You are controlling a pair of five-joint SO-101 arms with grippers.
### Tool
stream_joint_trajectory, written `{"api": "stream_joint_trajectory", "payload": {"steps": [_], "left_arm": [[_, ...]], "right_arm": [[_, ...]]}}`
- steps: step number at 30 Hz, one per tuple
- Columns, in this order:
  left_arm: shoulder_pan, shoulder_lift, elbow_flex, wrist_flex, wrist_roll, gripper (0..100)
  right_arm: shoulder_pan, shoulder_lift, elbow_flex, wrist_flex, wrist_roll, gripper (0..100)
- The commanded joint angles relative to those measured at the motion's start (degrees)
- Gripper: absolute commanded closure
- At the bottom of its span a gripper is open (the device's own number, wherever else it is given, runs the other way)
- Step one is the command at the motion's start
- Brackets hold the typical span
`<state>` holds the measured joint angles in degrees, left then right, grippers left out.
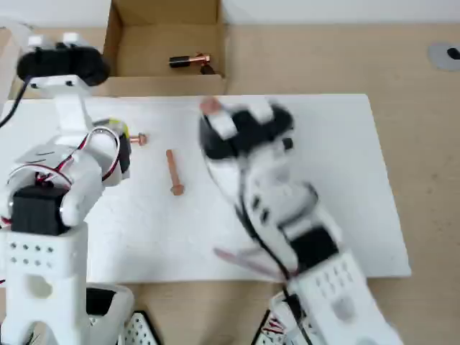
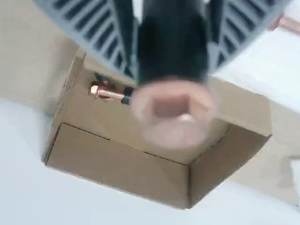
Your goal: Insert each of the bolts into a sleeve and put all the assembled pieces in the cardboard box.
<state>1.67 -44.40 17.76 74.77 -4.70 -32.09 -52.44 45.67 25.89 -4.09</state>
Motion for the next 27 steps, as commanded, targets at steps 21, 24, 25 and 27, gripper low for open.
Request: {"api": "stream_joint_trajectory", "payload": {"steps": [21,24,25,27], "left_arm": [[-3.69,-0.04,8.88,-0.09,-1.76,100],[-3.43,0.04,10.11,-0.18,-1.76,100],[-3.43,0.04,10.81,-0.18,-1.76,100],[-3.34,0.04,12.4,-0.18,-1.76,99]], "right_arm": [[9.27,114.15,-116.26,5.01,5.71,98.8],[9.8,124.0,-127.69,5.1,5.71,98.8],[9.8,126.73,-130.59,5.19,5.71,98.7],[9.8,130.86,-135.08,6.59,5.8,98.4]]}}
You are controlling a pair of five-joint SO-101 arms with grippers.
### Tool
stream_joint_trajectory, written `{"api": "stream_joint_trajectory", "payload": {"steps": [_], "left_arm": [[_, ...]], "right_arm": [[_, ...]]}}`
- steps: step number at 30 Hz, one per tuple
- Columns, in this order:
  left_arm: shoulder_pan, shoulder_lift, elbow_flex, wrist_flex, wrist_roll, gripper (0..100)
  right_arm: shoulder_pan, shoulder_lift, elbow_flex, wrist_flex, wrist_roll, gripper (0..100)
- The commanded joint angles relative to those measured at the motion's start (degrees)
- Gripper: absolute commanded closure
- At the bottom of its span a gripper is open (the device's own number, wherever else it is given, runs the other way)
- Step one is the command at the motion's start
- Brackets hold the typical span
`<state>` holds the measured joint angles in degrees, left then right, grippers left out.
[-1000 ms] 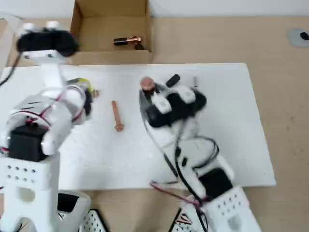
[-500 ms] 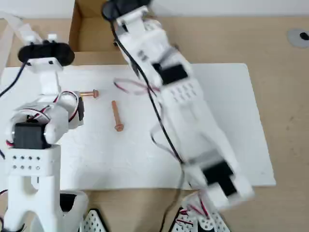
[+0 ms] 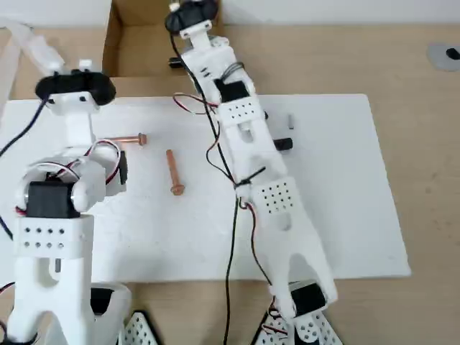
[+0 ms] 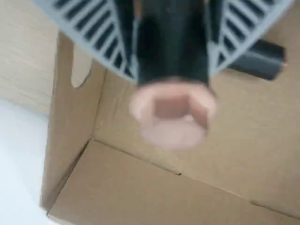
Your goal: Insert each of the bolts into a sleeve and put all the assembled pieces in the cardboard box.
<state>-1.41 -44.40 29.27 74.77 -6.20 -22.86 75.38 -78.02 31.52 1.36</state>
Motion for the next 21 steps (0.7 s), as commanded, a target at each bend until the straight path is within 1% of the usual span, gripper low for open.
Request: {"api": "stream_joint_trajectory", "payload": {"steps": [1,5,9,11,13,16,19,21], "left_arm": [[-0.26,-0.04,1.67,-0.18,-0.26,99],[-0.26,-0.4,3.96,-0.18,-0.26,99],[-0.26,0.04,4.04,-0.53,-0.26,99],[-0.53,0.04,4.13,-2.29,-0.26,99],[-0.62,0.22,4.13,-2.99,-1.67,96],[-0.7,0.4,4.13,-3.52,-9.67,90],[-4.57,2.68,3.6,-7.12,-18.2,89],[-7.38,6.2,3.6,-10.64,-26.81,89]], "right_arm": [[0.57,4.62,-13.14,2.02,0.35,97.0],[0.57,8.13,-16.92,6.42,0.0,88.1],[0.57,8.4,-17.45,8.88,0.09,86.9],[0.57,8.4,-17.45,9.23,0.18,86.8],[0.57,8.31,-17.45,10.11,0.26,86.8],[0.66,7.69,-17.54,12.4,0.26,86.8],[1.45,3.91,-17.54,17.41,0.0,86.8],[2.15,0.31,-17.54,21.8,0.18,86.8]]}}
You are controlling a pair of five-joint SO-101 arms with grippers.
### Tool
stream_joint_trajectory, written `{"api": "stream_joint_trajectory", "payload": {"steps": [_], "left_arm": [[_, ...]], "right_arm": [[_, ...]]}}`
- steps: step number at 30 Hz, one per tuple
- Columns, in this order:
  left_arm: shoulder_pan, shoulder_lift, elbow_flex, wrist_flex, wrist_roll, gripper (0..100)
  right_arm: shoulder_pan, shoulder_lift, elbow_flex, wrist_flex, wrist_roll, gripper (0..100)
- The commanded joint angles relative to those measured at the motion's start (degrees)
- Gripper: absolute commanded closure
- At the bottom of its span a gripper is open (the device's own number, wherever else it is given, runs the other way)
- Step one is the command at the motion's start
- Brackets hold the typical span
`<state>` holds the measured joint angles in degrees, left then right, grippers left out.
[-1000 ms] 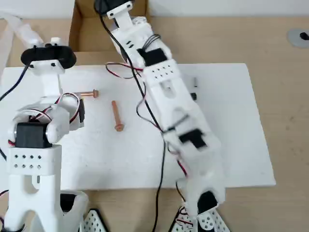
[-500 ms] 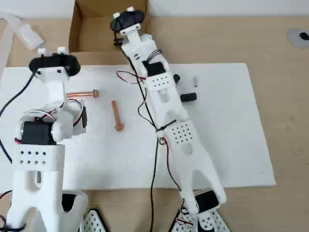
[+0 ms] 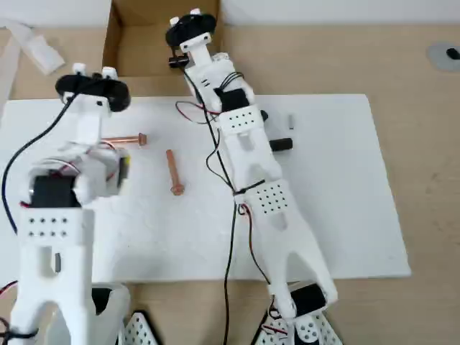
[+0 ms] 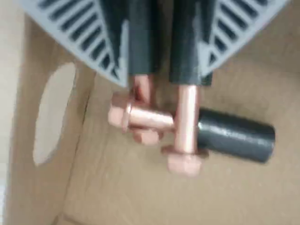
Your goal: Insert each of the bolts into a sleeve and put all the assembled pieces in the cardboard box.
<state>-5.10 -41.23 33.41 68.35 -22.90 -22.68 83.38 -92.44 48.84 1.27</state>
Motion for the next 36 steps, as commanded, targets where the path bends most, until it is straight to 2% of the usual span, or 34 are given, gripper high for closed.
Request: {"api": "stream_joint_trajectory", "payload": {"steps": [1,4,6,9,13,17,23,30,36], "left_arm": [[-4.48,5.41,-0.62,-5.63,-14.59,89],[-5.36,14.2,-3.08,-8.09,-23.12,89],[-5.19,21.05,-7.56,-7.82,-26.2,89],[-5.1,31.96,-16.44,-7.47,-26.64,89],[-4.31,45.67,-31.03,-1.23,-27.34,89],[-2.2,55.87,-44.31,5.1,-27.52,83],[2.02,65.45,-58.11,14.07,-29.36,79],[1.85,70.9,-65.41,18.02,-39.65,79],[1.85,75.3,-69.19,23.21,-50.11,79]], "right_arm": [[2.77,-9.71,-3.12,7.21,0.44,86.8],[4.79,-16.48,-3.03,16.79,0.7,86.8],[6.02,-20.7,-3.03,24.09,3.34,86.8],[7.25,-25.63,-2.95,33.14,8.79,86.8],[9.1,-30.29,-3.03,42.64,15.3,86.8],[12.79,-33.8,-3.03,48.7,16.18,86.8],[20.53,-36.62,-3.03,52.31,16.35,86.8],[28.53,-36.88,-2.95,52.48,19.16,86.8],[32.31,-36.88,-2.95,52.48,20.4,86.8]]}}
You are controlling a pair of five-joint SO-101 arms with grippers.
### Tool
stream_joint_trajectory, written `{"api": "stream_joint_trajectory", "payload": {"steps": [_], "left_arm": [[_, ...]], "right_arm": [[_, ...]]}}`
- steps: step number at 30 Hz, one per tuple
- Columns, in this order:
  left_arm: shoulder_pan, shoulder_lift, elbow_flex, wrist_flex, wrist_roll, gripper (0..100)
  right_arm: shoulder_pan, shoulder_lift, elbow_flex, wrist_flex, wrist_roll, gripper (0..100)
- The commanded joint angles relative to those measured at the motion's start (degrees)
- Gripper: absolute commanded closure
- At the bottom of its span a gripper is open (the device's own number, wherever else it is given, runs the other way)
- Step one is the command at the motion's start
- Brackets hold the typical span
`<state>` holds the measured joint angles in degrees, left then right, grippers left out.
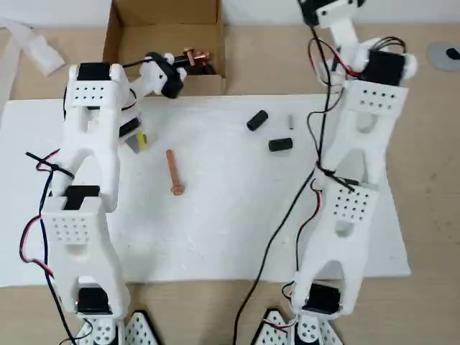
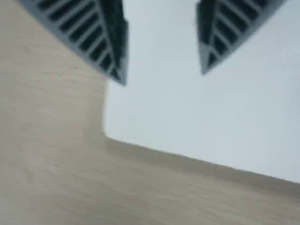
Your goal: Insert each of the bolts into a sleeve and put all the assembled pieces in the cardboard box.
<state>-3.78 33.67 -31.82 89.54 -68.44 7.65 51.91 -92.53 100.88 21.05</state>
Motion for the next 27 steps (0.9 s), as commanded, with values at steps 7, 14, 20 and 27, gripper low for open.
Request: {"api": "stream_joint_trajectory", "payload": {"steps": [7,14,20,27], "left_arm": [[0.53,7.52,-8.97,2.2,-8.26,79],[0.53,16.31,-19.96,2.37,-8.35,79],[0.53,21.76,-27.52,2.99,-8.09,79],[0.62,19.47,-44.57,10.99,-9.58,79]], "right_arm": [[2.24,-5.23,-2.86,0.44,0.7,86.8],[1.89,-5.14,-2.68,0.44,0.62,86.8],[1.8,-5.05,-2.59,0.35,0.62,86.8],[1.45,-2.77,-2.68,0.26,0.62,86.8]]}}
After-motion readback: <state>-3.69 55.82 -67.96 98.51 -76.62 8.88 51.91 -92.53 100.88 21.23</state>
